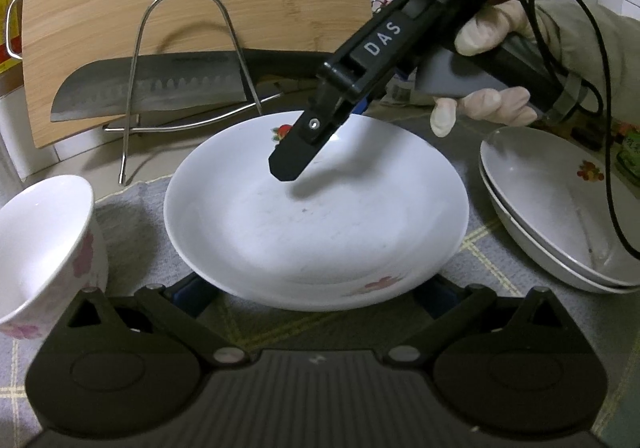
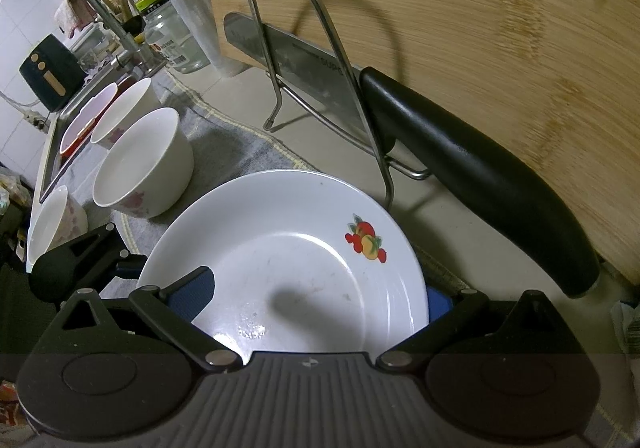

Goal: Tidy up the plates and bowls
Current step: 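Lift the small plate with the right gripper and carry it toward the stack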

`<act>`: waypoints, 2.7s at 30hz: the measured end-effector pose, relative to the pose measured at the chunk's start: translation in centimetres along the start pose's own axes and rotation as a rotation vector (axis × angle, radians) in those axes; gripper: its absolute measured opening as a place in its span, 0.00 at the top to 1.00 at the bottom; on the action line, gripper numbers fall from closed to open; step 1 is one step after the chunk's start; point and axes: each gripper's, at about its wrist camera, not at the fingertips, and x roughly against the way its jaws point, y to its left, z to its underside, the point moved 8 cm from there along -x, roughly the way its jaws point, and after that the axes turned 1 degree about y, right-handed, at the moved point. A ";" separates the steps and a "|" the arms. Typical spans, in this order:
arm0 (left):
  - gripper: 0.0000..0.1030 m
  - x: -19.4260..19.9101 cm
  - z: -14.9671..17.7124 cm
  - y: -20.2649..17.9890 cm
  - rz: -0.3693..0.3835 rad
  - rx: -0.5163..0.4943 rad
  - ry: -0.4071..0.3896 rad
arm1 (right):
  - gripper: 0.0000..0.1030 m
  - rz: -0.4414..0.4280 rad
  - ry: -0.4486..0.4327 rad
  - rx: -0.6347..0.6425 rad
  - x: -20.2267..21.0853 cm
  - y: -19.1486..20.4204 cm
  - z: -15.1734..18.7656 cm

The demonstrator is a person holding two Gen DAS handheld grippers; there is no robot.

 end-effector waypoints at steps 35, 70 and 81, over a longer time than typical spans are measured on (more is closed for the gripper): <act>0.01 4.0 -0.4 -1.2 -0.021 -0.016 -0.005 | 0.00 0.005 -0.048 0.069 4.4 4.7 1.6; 0.01 7.2 -0.2 -9.3 0.136 -0.154 0.029 | 0.00 0.094 -0.124 -0.051 12.0 6.3 10.9; 0.01 5.7 -1.0 -13.1 0.257 -0.241 0.049 | 0.00 0.164 -0.152 -0.188 14.6 3.2 15.1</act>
